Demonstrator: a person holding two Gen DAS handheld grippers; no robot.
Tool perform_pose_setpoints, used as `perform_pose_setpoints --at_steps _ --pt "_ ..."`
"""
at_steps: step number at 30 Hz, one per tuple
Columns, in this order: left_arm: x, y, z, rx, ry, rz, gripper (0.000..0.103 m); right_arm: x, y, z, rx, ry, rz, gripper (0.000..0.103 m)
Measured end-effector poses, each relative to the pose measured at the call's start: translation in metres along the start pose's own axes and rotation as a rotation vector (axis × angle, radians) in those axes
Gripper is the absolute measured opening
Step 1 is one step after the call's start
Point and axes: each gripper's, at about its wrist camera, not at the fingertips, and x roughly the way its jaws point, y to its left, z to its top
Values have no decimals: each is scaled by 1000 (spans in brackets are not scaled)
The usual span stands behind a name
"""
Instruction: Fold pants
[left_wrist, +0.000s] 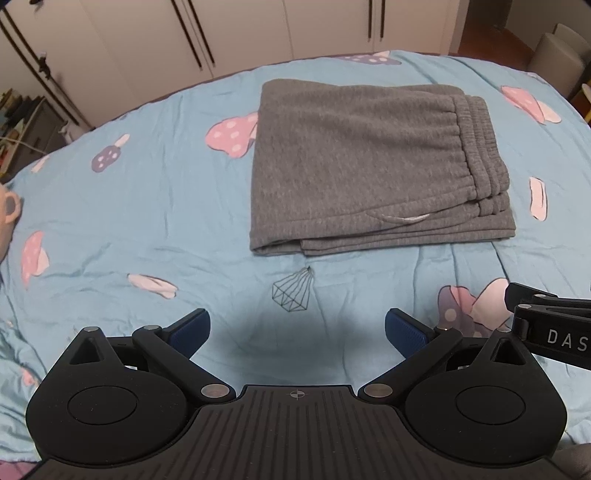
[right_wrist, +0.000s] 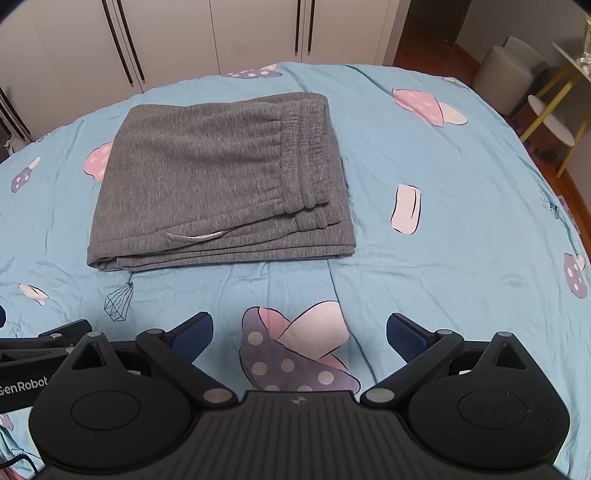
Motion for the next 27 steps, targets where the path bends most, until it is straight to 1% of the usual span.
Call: perform_pose_setpoints --at_steps 27 --pt "-2 2 0 -10 -3 -4 103 2 0 -3 -3 10 11 100"
